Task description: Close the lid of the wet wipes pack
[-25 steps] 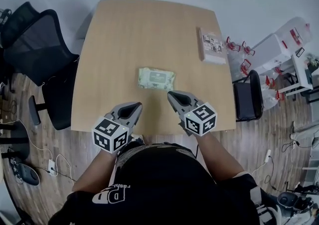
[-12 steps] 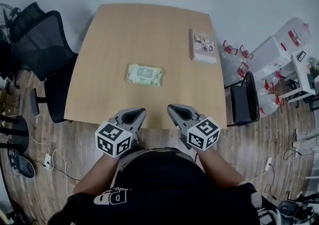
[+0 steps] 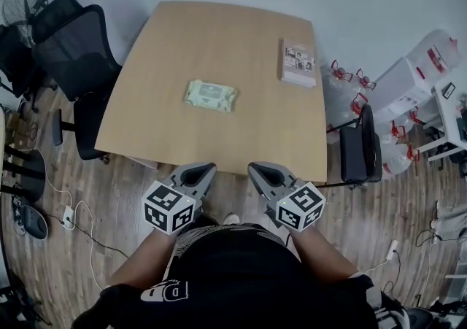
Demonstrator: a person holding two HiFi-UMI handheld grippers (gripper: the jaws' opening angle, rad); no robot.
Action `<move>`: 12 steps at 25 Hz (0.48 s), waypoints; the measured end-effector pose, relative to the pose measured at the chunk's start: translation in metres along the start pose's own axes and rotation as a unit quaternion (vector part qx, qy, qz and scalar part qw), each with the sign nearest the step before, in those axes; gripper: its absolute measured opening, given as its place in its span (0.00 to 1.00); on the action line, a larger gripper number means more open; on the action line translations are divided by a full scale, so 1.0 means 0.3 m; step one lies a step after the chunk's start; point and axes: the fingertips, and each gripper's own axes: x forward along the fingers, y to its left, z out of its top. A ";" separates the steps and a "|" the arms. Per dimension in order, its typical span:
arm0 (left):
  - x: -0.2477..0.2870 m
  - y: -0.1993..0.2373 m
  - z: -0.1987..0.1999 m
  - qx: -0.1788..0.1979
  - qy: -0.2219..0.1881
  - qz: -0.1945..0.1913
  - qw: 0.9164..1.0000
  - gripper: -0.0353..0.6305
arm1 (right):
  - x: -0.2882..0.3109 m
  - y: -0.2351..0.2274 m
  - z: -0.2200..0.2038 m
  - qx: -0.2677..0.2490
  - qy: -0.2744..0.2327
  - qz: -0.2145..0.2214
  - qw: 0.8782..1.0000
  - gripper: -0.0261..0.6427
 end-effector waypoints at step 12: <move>-0.061 -0.007 0.032 0.015 0.004 0.013 1.000 0.08 | -0.030 0.075 0.026 0.004 -0.022 0.003 1.000 0.05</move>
